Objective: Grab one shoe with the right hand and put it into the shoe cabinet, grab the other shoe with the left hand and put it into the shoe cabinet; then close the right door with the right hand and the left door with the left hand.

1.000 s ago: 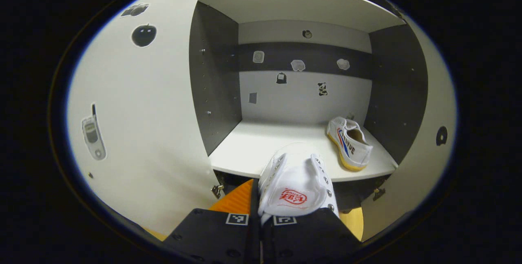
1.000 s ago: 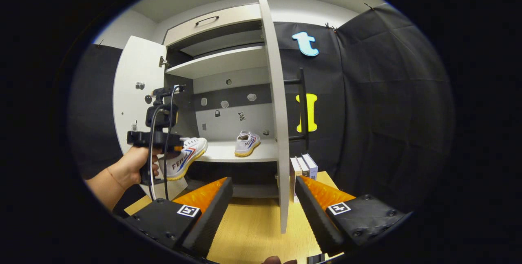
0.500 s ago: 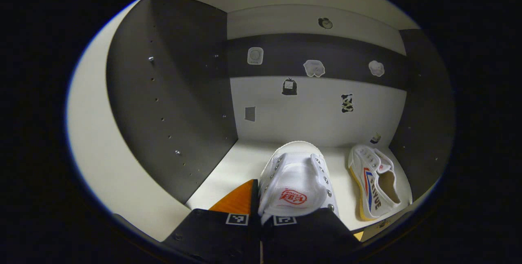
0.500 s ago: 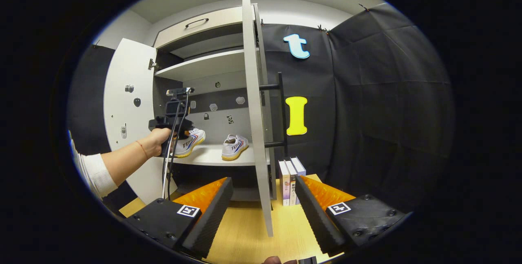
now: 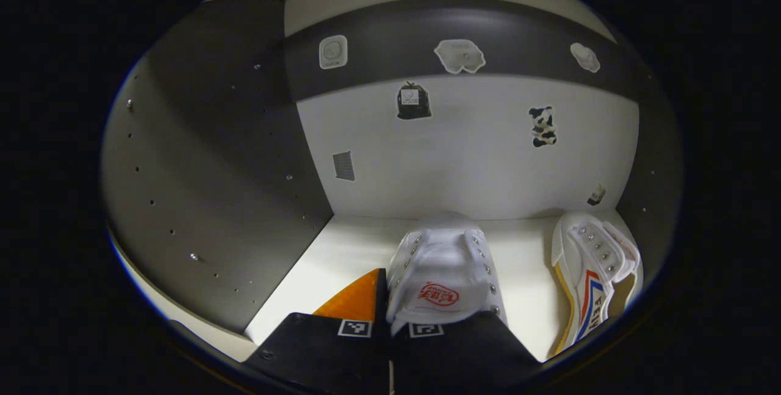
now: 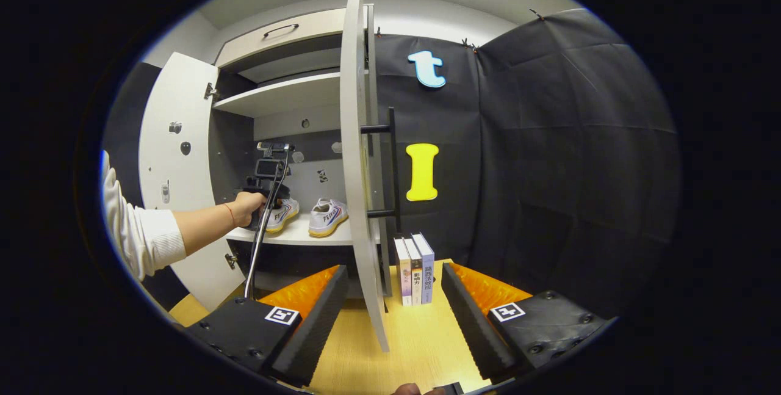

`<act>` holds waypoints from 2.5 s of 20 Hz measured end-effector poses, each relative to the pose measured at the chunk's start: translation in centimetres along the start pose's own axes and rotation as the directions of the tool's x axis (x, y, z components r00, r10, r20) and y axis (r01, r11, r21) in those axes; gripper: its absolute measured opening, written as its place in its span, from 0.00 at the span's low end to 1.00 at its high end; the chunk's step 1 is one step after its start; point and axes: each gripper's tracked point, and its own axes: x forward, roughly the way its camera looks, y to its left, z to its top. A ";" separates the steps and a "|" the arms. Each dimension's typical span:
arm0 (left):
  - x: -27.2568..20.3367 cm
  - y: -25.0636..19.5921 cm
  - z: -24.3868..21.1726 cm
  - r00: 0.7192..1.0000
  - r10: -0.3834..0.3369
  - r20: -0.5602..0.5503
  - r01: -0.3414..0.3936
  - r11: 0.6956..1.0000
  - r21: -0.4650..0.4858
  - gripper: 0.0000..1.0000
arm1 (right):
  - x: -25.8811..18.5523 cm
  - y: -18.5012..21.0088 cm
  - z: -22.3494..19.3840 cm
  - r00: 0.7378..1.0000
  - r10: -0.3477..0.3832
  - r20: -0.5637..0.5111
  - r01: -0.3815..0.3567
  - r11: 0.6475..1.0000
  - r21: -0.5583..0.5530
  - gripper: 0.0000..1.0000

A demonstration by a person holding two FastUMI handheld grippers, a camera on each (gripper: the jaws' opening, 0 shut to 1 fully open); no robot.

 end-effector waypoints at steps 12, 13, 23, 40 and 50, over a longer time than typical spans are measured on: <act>0.9 0.4 -1.3 0.999 -0.001 -0.049 0.002 0.999 0.034 0.19 | 0.4 -1.4 -1.0 1.000 -0.017 -0.026 0.018 0.999 0.029 0.98; 0.5 0.5 -1.2 0.999 -0.001 -0.035 0.002 0.999 0.041 0.22 | 0.4 -1.4 -1.0 1.000 -0.012 -0.026 0.013 0.999 0.033 0.98; -8.3 0.2 0.7 0.979 -0.063 0.196 0.052 0.997 0.065 0.85 | -1.0 -2.3 -0.4 1.000 0.011 -0.004 -0.011 0.999 0.037 0.98; -32.5 3.5 -3.5 0.866 -0.205 0.456 0.225 0.974 0.011 0.96 | 0.4 -4.3 4.6 0.998 0.005 0.066 -0.007 1.000 0.031 1.00; -41.4 8.7 -8.2 0.859 -0.173 0.482 0.215 0.976 -0.032 0.97 | 5.5 -5.9 8.1 0.994 -0.005 0.108 0.003 1.000 0.016 0.97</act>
